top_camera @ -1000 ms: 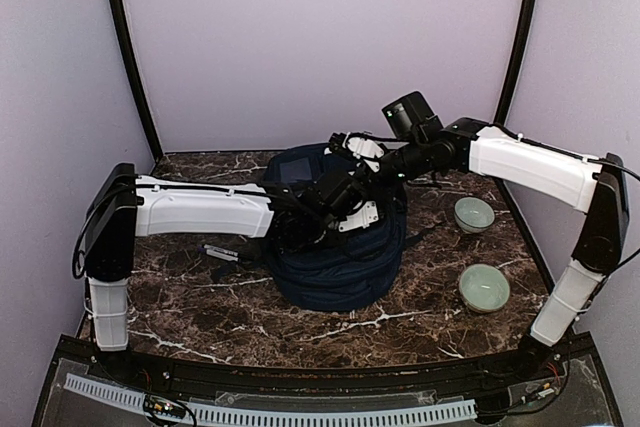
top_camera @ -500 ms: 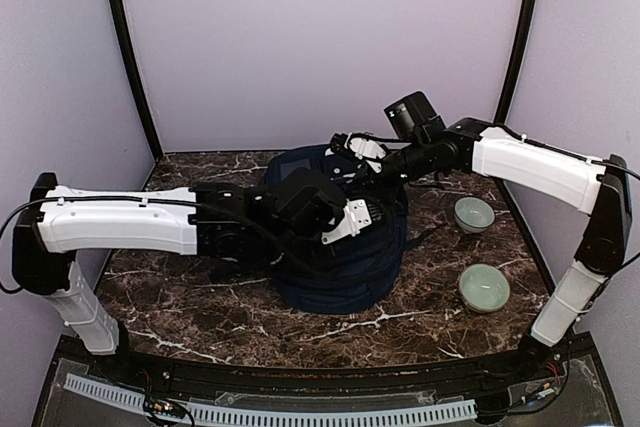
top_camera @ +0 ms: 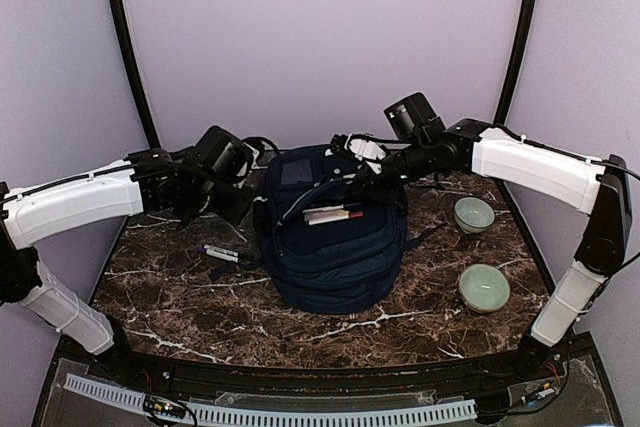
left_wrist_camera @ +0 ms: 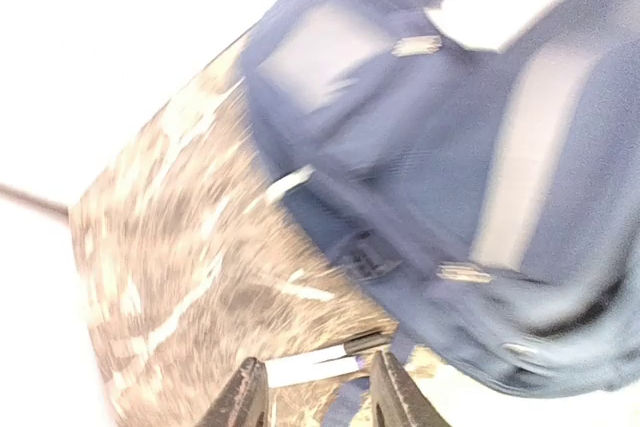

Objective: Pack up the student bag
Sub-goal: Move the pen to the center of the board.

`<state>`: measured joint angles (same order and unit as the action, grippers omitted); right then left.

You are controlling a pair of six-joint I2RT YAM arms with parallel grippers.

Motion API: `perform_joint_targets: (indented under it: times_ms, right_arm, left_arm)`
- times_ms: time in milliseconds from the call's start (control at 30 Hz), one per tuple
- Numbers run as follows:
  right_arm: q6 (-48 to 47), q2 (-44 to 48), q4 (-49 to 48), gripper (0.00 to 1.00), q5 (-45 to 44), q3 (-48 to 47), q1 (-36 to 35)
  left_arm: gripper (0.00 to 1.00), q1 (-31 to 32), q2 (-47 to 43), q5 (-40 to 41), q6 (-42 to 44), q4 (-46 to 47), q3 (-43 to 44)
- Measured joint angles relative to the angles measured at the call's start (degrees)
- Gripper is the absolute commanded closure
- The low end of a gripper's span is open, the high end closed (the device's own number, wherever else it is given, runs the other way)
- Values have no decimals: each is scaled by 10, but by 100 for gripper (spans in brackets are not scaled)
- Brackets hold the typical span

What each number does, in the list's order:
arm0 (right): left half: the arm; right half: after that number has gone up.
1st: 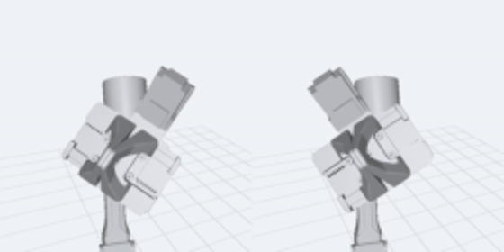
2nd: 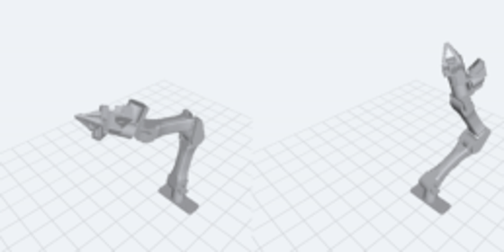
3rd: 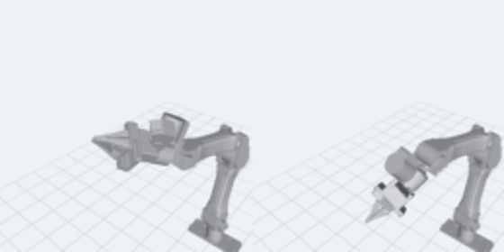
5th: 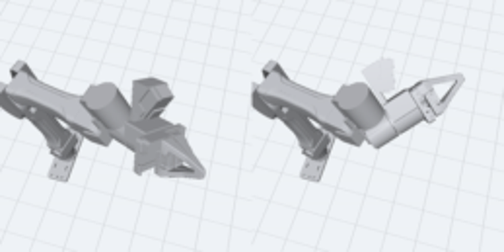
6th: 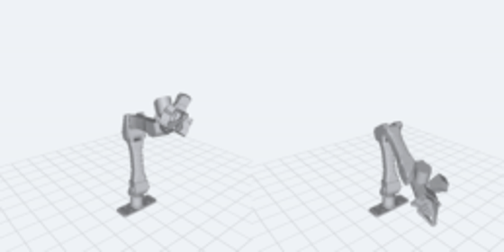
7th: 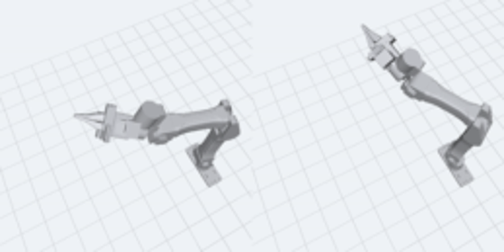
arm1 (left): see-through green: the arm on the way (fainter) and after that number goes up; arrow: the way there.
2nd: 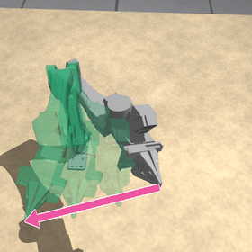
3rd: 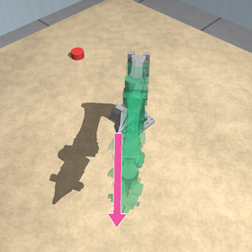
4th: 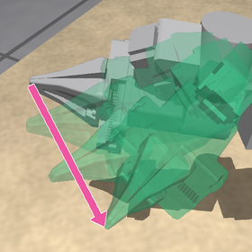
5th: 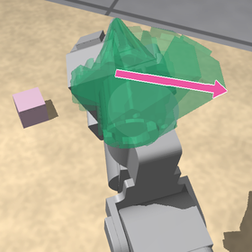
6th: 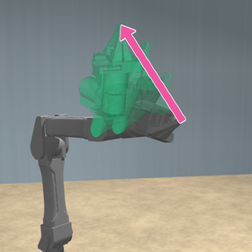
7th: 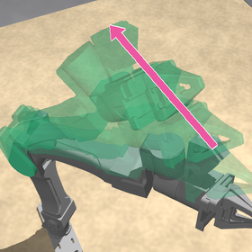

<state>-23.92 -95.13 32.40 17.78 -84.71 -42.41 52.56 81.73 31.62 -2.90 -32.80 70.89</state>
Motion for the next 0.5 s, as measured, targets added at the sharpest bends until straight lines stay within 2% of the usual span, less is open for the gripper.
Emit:
perform_joint_targets:
  times_ms: [133,300,500]
  right_arm:
    - [0,0,-1,100,0,1,0]
    - [0,0,-2,100,0,3,0]
    - [-2,0,-3,100,0,4,0]
  left_arm:
    - [68,-107,-5,-41,-132,-24,-10]
    - [73,-216,-12,-135,-290,-22,-84]
    - [76,-251,-12,-199,-450,-11,-144]
